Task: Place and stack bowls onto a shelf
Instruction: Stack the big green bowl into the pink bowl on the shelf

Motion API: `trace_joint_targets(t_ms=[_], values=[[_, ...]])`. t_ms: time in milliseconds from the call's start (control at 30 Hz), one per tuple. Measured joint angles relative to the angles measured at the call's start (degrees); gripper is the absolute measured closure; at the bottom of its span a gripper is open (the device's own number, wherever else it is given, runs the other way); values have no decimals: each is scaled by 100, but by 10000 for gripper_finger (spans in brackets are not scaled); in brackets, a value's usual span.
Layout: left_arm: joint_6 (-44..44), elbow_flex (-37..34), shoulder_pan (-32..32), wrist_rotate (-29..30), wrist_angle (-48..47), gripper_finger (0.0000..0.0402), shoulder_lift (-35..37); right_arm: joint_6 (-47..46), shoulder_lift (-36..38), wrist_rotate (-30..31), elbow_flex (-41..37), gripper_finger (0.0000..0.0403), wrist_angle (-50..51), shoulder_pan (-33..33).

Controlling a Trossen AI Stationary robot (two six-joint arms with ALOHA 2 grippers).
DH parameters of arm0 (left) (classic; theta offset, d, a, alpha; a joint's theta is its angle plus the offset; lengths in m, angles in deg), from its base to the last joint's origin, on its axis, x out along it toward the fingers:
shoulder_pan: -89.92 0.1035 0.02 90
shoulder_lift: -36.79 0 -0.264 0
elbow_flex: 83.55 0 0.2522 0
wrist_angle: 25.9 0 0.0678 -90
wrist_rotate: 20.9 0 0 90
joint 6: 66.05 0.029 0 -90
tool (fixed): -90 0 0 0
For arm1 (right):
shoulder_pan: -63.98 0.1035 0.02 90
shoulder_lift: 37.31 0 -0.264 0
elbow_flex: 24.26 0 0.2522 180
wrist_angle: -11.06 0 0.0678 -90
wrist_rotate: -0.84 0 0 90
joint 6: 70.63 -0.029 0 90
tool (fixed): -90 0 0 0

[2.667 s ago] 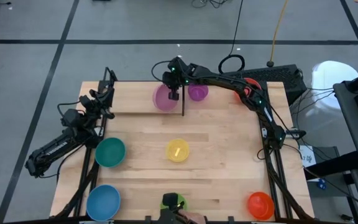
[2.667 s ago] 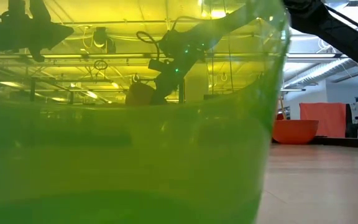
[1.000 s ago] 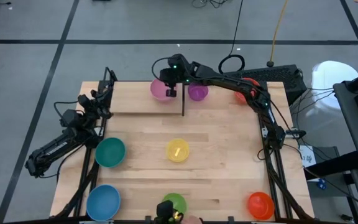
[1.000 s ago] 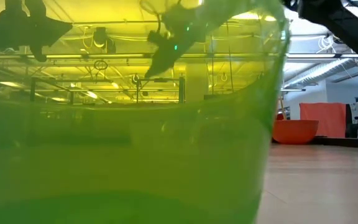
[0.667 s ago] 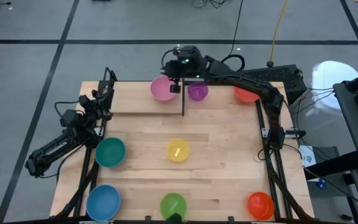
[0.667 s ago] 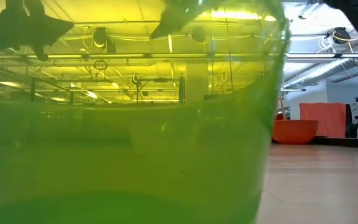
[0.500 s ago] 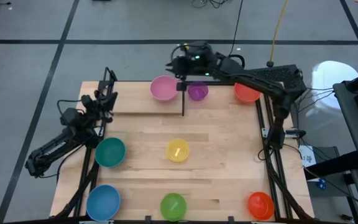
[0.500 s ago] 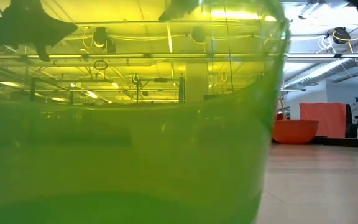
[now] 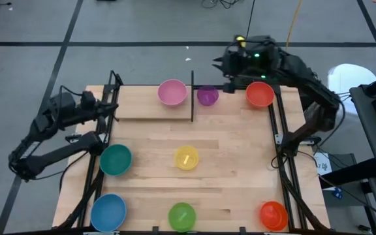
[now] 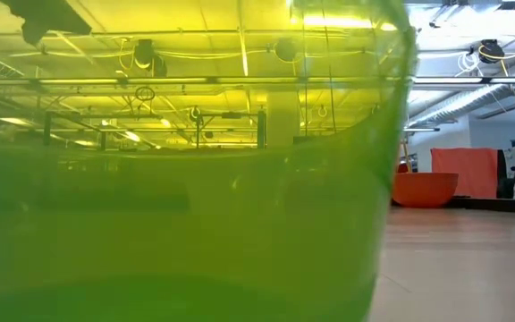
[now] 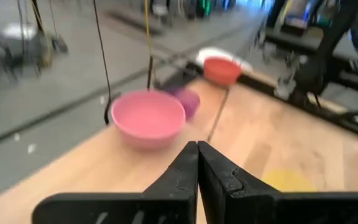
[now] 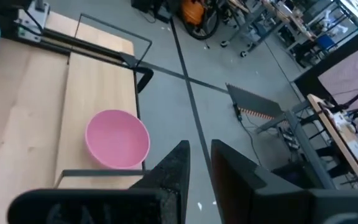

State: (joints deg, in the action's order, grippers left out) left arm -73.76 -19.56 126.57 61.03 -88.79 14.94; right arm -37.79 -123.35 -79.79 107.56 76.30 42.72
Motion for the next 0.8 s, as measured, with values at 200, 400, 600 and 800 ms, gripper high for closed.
trace_joint_targets(t_ms=[200,400,600,800], values=[[-702,832,1,-69,-1260,392,-908,-65,361,-9,0,342,417,4],[-629,1153,-5,-974,-2375,392,-1526,-60,492,-13,0,342,461,4],[-553,1161,-127,-1048,-2635,391,-1681,-21,494,-15,0,342,461,4],[-1135,1161,-329,-1061,-3085,371,-1769,259,494,-15,0,342,455,4]])
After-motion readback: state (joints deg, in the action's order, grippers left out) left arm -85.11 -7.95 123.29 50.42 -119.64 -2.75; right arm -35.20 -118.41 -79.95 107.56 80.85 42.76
